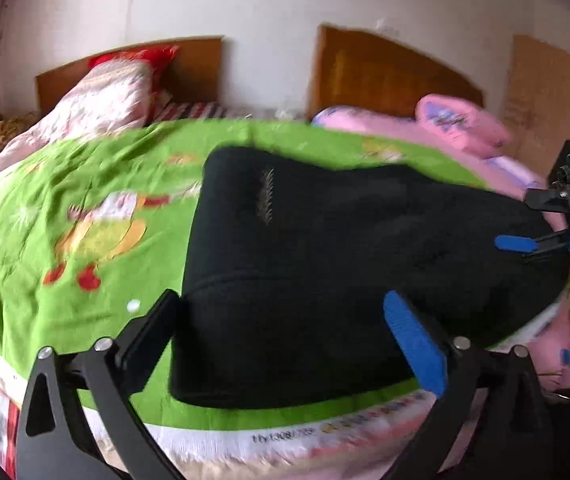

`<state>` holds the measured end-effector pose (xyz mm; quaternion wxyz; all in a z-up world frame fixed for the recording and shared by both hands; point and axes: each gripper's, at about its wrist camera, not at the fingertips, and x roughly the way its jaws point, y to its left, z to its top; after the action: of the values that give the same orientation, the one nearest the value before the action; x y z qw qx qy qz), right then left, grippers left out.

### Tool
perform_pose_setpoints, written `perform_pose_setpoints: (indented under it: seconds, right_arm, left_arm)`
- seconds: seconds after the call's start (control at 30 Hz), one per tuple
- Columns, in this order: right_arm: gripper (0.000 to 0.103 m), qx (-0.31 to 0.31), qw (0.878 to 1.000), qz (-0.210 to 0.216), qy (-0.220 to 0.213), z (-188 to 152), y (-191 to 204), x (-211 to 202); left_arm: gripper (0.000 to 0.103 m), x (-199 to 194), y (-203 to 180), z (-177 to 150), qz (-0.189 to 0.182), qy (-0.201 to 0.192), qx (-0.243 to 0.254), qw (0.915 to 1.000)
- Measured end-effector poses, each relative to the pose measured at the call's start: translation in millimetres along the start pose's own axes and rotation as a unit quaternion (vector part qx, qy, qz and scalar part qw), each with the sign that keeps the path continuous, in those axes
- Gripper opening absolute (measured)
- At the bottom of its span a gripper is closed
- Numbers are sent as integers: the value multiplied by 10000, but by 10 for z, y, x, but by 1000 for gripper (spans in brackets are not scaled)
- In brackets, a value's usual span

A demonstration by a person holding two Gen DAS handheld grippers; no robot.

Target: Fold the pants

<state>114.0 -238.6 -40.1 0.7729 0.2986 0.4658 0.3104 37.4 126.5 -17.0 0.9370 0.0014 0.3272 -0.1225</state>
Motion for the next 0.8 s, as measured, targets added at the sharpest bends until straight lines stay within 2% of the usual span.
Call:
perform_pose_setpoints:
  seconds: [0.07,0.13,0.2,0.23,0.3,0.37,0.47,0.57,0.67,0.8]
  right_arm:
    - [92,-292,9992,-219,161,5,47,113]
    - [92,-552,9972,-149,489,-33,191,251]
    - [86,-678,9954,-22,671,-68,290,353]
    - [80,-715,9953,-127,638,-72,311,380]
    - [72,-707,9958,-240,527,-69,288,394]
    - [53,-552,9975,-228,386,-86,208,365]
    - [34,-550,9984,-122,77,-108,153,303]
    - [23,-944,9948,-209,-308,-189,236,193]
    - [20,-1206,9908,-331,-522,-227,367,125]
    - [18,-1385,9847,-369,-995,-180,534,-100]
  left_arm:
    - [102,46,12,-34,4,46,-35,10000]
    - [102,51,97,-33,-204,164,-249,9993]
    - [102,109,227,-64,-554,331,-613,9960]
    - [102,125,273,-80,-664,346,-781,9941]
    - [102,109,269,-98,-631,285,-765,9947]
    - [102,89,229,-113,-561,249,-669,9959]
    - [102,84,236,-116,-548,222,-646,9962]
    - [102,24,209,-107,-419,110,-538,9976]
    - [101,-139,144,-63,-244,-68,-339,9991]
    - [101,-409,65,45,-218,-404,-175,9988]
